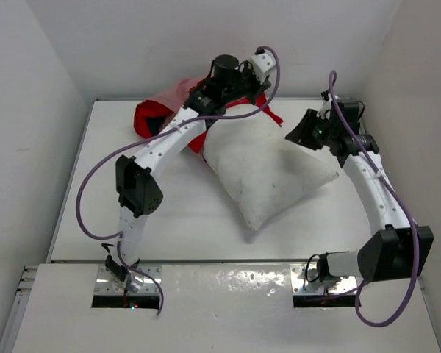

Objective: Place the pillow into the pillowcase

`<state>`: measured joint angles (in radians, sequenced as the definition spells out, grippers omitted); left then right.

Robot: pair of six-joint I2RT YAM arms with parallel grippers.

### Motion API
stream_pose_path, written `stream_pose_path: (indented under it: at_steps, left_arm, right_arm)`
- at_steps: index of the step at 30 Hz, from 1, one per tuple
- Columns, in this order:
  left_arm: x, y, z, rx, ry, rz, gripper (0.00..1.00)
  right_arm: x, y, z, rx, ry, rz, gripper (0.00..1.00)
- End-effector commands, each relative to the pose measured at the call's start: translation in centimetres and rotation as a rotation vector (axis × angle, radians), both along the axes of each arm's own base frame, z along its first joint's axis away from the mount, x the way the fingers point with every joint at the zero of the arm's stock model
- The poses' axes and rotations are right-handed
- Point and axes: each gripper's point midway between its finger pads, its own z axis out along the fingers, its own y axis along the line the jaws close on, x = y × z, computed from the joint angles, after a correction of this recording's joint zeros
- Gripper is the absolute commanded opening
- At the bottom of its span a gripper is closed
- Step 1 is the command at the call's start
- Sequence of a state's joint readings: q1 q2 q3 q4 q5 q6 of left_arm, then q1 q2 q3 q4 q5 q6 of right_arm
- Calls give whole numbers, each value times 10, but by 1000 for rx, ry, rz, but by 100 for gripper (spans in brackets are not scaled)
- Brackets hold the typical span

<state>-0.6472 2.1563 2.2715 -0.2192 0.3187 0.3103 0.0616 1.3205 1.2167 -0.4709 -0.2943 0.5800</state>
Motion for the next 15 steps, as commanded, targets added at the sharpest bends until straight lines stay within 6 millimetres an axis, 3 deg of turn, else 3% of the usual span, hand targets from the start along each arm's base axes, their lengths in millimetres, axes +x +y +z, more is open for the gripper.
stream_pose_path:
  at_steps: [1,2,4,5,7,8,10,12,14,15]
  left_arm:
    - [23,44,-64,205,62,138,0]
    - [29,50,-79,252,62,166,3]
    - [47,81,-113,355,65,338,19]
    - [56,88,-114,367,29,382,37]
    - [72,121,-128,421,23,527,48]
    - [78,131,-130,420,25,584,49]
    - [86,142,-120,372,49,630,49]
    - [82,140,-121,317,123,606,49]
    - [80,142,-130,320,158,604,49]
    - [77,141,-144,344,180,590,49]
  right_arm:
    - [4,4,-9,8,16,10,40]
    - [4,3,-11,-10,19,13,55]
    - [0,4,-17,-48,43,14,74]
    - [0,0,-21,-86,46,2,81]
    - [-5,6,-29,-129,61,17,94]
    - [-8,10,-32,-180,58,28,99]
    - [-10,14,-35,-241,58,43,99]
    - [-11,20,-40,-297,71,53,99]
    - [-12,26,-46,-299,87,66,99]
    - [-13,31,-48,-300,90,77,99]
